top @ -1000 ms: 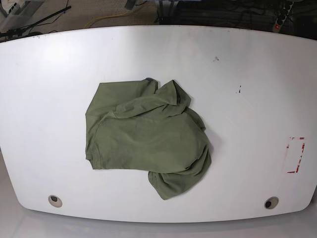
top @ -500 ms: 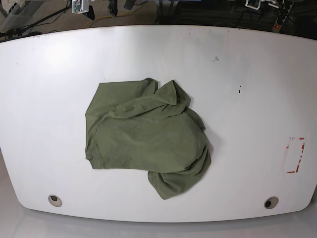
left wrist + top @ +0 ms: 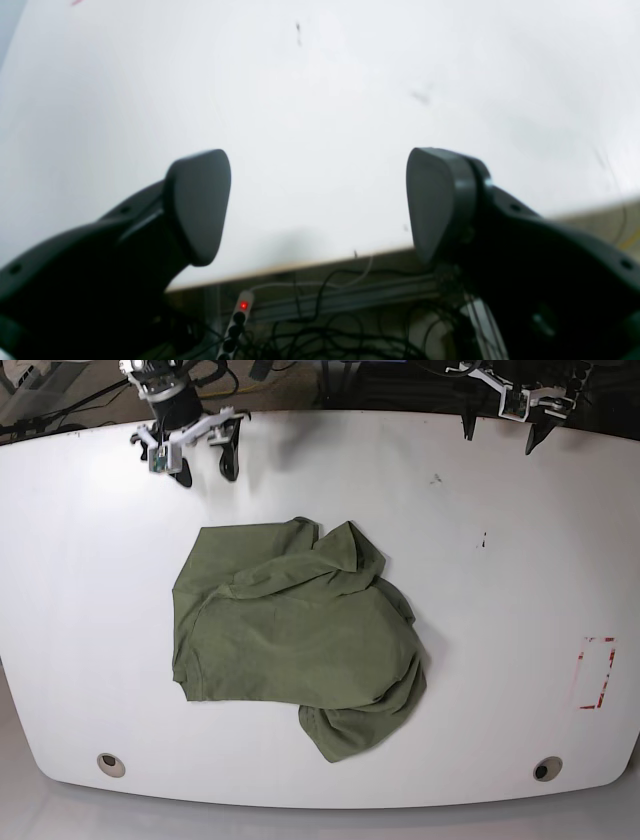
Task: Fold the T-shirt properly
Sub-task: 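Move the right gripper down to the edge of the green T-shirt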
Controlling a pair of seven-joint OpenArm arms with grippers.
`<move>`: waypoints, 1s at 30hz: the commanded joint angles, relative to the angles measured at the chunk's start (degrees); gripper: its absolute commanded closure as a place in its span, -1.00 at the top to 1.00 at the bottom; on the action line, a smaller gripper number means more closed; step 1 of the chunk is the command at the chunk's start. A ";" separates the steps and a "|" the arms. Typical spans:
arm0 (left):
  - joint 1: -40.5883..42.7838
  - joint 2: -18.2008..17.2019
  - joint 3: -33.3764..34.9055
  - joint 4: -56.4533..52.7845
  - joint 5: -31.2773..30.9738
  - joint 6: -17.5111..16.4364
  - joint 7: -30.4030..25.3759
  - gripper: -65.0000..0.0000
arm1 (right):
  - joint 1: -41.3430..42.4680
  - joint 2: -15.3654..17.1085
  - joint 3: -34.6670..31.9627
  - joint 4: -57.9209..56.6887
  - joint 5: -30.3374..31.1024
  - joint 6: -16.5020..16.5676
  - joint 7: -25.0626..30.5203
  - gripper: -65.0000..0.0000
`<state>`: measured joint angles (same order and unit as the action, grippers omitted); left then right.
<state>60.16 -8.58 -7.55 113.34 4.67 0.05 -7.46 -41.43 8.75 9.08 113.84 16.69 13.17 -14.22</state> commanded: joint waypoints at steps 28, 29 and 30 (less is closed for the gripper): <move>-7.11 1.06 -0.05 0.64 0.39 0.34 -1.46 0.56 | 54.05 2.54 6.17 -33.09 0.24 6.66 -27.94 0.30; -7.63 0.89 -0.05 0.55 0.39 0.34 -1.46 0.56 | 56.33 2.63 6.17 -36.52 -0.03 7.71 -27.94 0.29; -8.07 0.89 -0.05 0.55 0.39 0.34 -1.46 0.56 | 57.74 2.63 6.17 -38.55 -0.20 7.97 -27.85 0.29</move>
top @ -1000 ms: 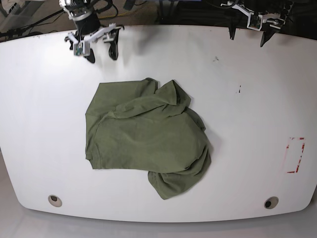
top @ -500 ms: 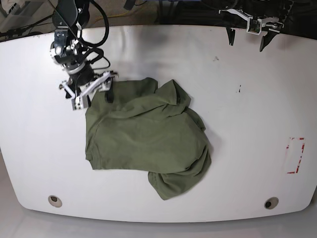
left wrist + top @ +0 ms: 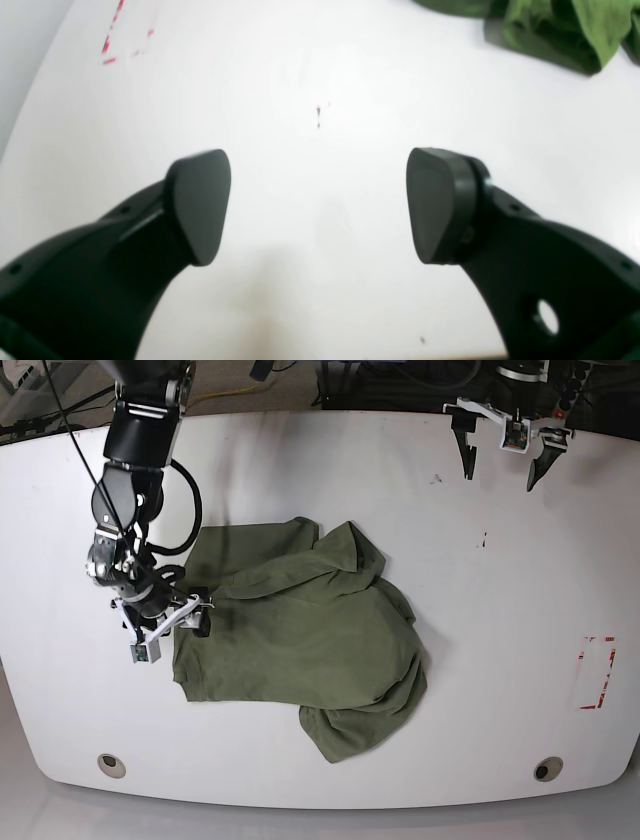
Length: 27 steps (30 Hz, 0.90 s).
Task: Fold the T-shirt properly
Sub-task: 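Move the right gripper down to the edge of the green T-shirt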
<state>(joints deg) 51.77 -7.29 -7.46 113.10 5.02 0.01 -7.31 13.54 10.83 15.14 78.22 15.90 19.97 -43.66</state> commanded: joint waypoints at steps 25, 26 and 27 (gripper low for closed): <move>-9.61 -0.49 0.04 0.88 0.13 0.38 7.18 0.56 | 15.95 2.14 -0.41 -31.05 0.76 1.79 15.57 0.29; -9.79 -0.49 0.04 0.88 0.13 0.38 7.27 0.56 | 15.95 2.14 -0.41 -30.96 0.85 1.79 15.48 0.29; -9.88 -0.49 0.04 0.88 0.13 0.38 7.27 0.56 | 15.95 2.14 -0.41 -30.61 0.93 1.79 15.31 0.29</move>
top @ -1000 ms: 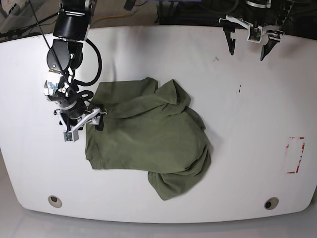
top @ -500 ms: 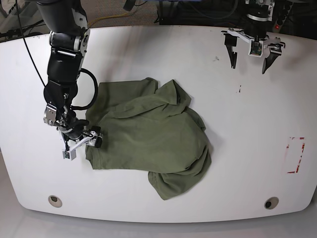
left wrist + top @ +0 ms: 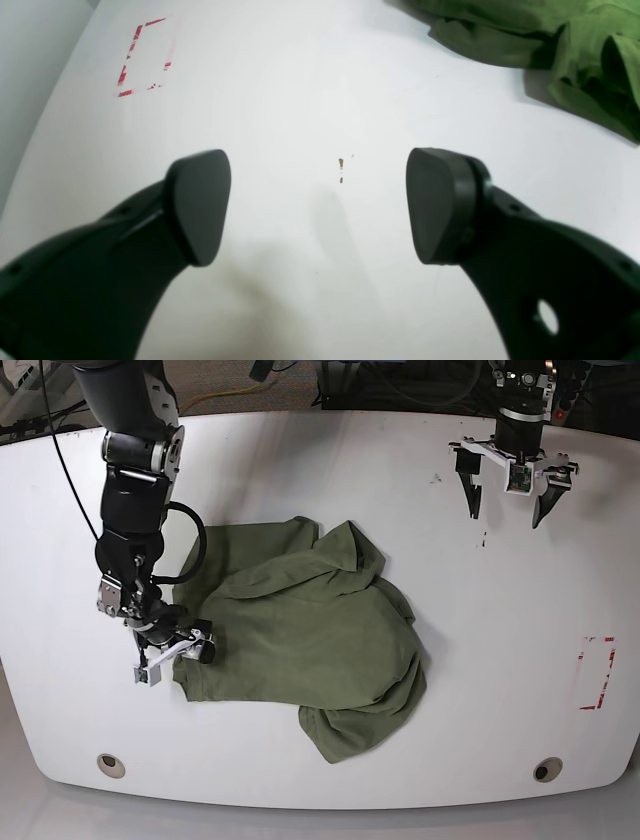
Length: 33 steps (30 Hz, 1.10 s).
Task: Fold the T-shirt properly
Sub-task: 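Move the right gripper down to the edge of the green T-shirt, then grasp the shirt edge with the right gripper and lift it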
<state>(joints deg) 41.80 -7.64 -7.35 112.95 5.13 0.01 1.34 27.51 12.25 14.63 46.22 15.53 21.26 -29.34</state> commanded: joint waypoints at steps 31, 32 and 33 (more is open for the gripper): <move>-1.41 -0.05 0.28 -0.11 0.02 0.38 -1.39 0.56 | -2.32 -2.36 0.27 6.75 1.13 0.50 -3.23 0.20; -1.41 -0.05 0.45 -0.20 0.02 0.38 -1.39 0.56 | -2.32 -2.45 0.27 6.75 1.13 0.50 -3.14 0.10; -1.41 -0.05 0.54 -0.20 0.02 0.38 -1.39 0.56 | -2.32 -2.45 0.27 6.75 1.13 0.50 -3.05 -0.01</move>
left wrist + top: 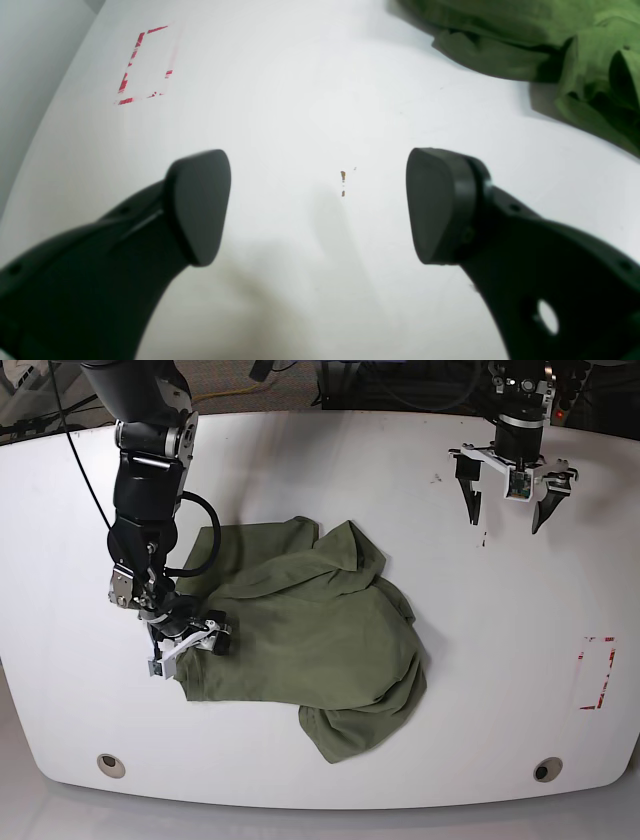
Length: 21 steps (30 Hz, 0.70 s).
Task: Fold the T-shirt properly
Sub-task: 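Grasp the shirt edge with the right gripper and lift it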
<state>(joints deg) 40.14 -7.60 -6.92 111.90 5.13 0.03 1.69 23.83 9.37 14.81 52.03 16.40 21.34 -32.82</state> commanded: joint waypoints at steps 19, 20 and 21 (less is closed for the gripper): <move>0.17 -0.10 0.46 0.85 0.02 0.36 -1.74 0.56 | -0.67 0.61 0.01 10.26 0.17 -0.11 -1.86 -0.95; 0.17 -0.10 0.46 0.85 0.02 0.36 -1.74 0.56 | -0.85 0.70 0.01 10.87 0.17 -0.11 -3.01 -0.98; 0.17 -0.10 0.46 0.85 0.02 0.36 -1.74 0.56 | -0.85 0.70 0.01 12.10 0.17 -0.11 -4.15 -1.00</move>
<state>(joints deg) 40.14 -7.49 -6.35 111.83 5.13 -0.01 1.69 21.41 9.39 14.68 61.25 15.86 20.99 -36.71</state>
